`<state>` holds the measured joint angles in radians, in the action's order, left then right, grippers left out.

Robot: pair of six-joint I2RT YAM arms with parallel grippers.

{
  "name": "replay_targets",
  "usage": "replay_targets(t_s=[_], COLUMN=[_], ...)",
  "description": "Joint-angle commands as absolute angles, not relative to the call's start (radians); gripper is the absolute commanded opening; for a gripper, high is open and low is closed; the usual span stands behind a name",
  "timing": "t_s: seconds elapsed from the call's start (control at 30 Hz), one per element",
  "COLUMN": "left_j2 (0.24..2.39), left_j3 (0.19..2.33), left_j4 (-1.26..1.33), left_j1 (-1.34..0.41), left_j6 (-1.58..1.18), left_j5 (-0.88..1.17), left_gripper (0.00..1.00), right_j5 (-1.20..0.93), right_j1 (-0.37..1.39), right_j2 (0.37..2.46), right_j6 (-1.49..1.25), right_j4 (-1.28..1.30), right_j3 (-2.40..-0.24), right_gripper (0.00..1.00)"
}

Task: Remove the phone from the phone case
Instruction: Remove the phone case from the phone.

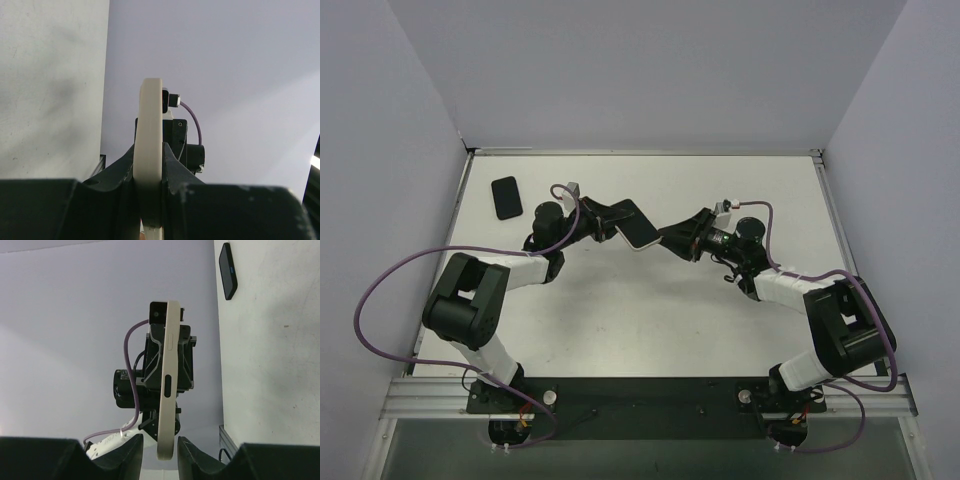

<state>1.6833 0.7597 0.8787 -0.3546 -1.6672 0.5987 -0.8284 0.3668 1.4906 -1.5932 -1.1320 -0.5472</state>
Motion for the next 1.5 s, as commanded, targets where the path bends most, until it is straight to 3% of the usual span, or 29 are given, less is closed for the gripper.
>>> replay_targets(t_s=[0.0,0.43,0.47,0.5,0.67,1.0,1.47], left_j2=[1.643,1.637,1.635,1.635,1.629,1.717,1.563], left_j3=[0.799,0.813,0.813,0.811,0.813,0.89,1.067], left_j4=[0.965,0.962,0.962,0.966,0.991,1.492,1.497], left_j1=[-0.36,-0.367,-0.365,-0.368,-0.364,-0.359,-0.367], left_j6=[-1.671,-1.672,-1.672,-1.672,-1.681,-1.815,-1.784], left_j5=[0.597,0.595,0.594,0.594,0.592,0.585,0.472], left_gripper=[0.0,0.0,0.0,0.0,0.0,0.0,0.0], right_j5=[-0.856,-0.859,-0.859,-0.854,-0.819,-0.678,-0.398], right_j1=[0.377,0.406,0.407,0.405,0.403,0.4,0.402], right_j2=[1.488,1.505,1.505,1.509,1.529,1.608,1.605], right_j6=[-1.563,-1.555,-1.562,-1.571,-1.667,-2.069,-2.241], right_j4=[-1.175,-1.157,-1.158,-1.172,-1.291,-1.666,-1.663], right_j3=[-0.6,-0.618,-0.617,-0.614,-0.588,-0.69,-0.909], right_gripper=[0.27,0.22,0.17,0.0,0.0,0.0,0.0])
